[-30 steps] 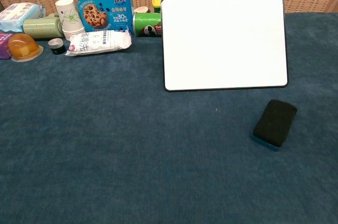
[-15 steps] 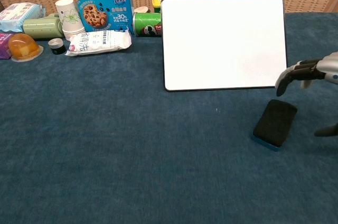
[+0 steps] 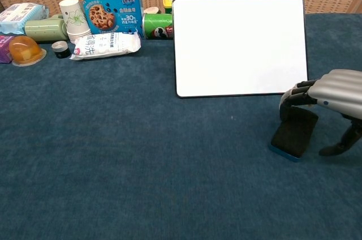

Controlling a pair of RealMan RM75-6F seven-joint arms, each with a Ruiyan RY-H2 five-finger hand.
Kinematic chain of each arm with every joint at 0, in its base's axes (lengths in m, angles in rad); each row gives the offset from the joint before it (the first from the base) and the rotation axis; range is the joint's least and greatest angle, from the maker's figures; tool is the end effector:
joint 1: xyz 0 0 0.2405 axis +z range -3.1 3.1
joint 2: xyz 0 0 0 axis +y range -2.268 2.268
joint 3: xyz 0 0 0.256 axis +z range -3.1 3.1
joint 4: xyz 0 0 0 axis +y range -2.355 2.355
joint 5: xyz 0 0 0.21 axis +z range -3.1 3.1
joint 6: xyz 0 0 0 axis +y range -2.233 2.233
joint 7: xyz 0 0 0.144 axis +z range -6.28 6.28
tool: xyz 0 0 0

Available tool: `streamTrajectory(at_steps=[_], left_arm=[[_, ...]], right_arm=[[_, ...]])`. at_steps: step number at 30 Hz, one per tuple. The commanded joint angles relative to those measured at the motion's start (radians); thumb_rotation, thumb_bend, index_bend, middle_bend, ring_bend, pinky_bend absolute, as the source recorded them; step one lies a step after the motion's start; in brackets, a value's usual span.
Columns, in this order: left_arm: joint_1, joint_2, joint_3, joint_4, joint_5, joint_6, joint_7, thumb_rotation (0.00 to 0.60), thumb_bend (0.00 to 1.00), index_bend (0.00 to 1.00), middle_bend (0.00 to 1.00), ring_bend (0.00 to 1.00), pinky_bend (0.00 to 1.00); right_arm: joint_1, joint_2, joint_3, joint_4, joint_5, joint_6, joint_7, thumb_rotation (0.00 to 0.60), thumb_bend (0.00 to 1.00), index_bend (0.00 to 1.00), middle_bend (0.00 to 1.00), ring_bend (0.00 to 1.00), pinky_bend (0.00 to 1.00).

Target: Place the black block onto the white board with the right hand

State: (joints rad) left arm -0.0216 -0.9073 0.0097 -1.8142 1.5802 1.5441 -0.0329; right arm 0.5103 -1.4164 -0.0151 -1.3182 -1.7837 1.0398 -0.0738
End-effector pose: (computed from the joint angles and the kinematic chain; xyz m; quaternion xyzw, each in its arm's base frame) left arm -0.2854 0.1481 0.2013 -0.6000 -0.3974 -0.3911 0.5737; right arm -0.2405 -0.2688 0.0079 0.8470 -0.2396 0.3214 0.3491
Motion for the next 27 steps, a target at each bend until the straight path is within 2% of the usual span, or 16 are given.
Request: streamTrajectory(at_steps=[1,7,13,17,22,24,27], left_arm=[[0.000,0.000,0.000,0.000,0.000,0.000,0.000,0.600,0.08,0.00,0.00,0.00,0.06],[0.000,0.001,-0.001,-0.001,-0.001,0.001,-0.004,0.600,0.08,0.00,0.00,0.00,0.06],[0.001,0.003,-0.002,0.002,-0.001,0.002,-0.014,0.600,0.08,0.00,0.00,0.00,0.06],[0.003,0.006,-0.001,0.006,0.001,0.005,-0.027,0.600,0.08,0.00,0.00,0.00,0.06],[0.003,0.008,-0.001,0.009,0.002,0.006,-0.037,0.600,0.08,0.00,0.00,0.00,0.06],[0.003,0.009,-0.001,0.009,0.002,0.005,-0.038,0.600,0.08,0.00,0.00,0.00,0.06],[0.002,0.009,0.001,0.007,0.006,0.003,-0.036,0.600,0.08,0.00,0.00,0.00,0.06]], right_arm=[[0.012,-0.017,-0.003,0.011,0.012,-0.016,-0.026,0.600,0.00,0.33,0.30,0.26,0.35],[0.030,-0.038,0.001,0.015,0.036,-0.034,-0.057,0.600,0.00,0.37,0.34,0.28,0.36],[0.035,-0.059,-0.005,0.037,0.027,-0.003,-0.056,0.600,0.03,0.49,0.48,0.38,0.43],[0.025,-0.091,-0.013,0.082,-0.007,0.086,-0.012,0.600,0.06,0.58,0.58,0.47,0.48],[0.014,-0.110,-0.007,0.123,-0.028,0.183,0.037,0.600,0.10,0.60,0.60,0.50,0.51],[0.011,-0.109,0.005,0.128,-0.029,0.223,0.041,0.600,0.11,0.61,0.61,0.50,0.51],[0.006,-0.111,0.058,0.123,0.003,0.282,0.027,0.600,0.11,0.61,0.61,0.51,0.52]])
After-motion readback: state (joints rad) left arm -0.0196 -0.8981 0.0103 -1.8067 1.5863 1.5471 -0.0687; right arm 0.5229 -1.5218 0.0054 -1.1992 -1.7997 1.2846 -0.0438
